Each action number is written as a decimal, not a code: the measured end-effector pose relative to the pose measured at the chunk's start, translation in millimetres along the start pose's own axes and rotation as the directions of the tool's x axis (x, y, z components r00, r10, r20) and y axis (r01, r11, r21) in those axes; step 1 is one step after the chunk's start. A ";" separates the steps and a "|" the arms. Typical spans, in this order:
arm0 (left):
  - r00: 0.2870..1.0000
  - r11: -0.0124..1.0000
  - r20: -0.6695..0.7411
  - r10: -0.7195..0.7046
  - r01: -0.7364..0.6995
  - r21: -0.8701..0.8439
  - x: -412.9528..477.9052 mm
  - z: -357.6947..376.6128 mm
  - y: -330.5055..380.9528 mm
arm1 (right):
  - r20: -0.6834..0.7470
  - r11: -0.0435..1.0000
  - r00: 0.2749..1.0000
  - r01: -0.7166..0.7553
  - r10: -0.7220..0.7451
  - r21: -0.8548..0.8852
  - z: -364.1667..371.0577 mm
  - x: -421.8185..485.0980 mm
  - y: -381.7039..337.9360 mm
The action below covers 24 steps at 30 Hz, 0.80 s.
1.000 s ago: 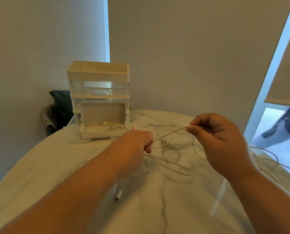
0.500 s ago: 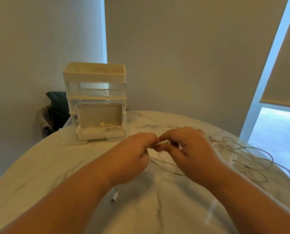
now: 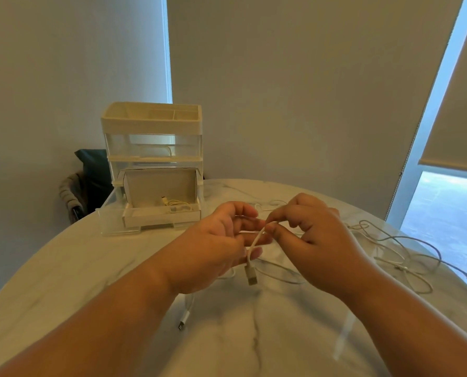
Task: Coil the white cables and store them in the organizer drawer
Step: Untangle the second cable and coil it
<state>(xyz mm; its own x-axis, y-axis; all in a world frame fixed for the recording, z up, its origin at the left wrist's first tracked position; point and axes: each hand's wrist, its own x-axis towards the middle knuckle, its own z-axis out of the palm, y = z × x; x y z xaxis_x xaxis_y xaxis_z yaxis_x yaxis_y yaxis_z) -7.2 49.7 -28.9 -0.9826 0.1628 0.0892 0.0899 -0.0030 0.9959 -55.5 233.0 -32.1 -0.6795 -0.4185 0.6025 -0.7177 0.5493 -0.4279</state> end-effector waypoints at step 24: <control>0.941 0.959 0.292 -0.170 0.091 0.267 -8.9 -4.5 -0.7 | 0.099 0.974 0.989 0.090 -0.113 0.210 -14.2 0.7 11.8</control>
<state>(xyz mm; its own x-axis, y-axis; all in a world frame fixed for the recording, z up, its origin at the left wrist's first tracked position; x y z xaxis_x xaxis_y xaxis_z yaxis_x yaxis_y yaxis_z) 0.7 43.8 -30.3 -0.8927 0.4419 -0.0890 0.0407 0.2758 0.9604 -62.3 249.4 -27.1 -0.6058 -0.5475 0.5773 -0.7919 0.3454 -0.5035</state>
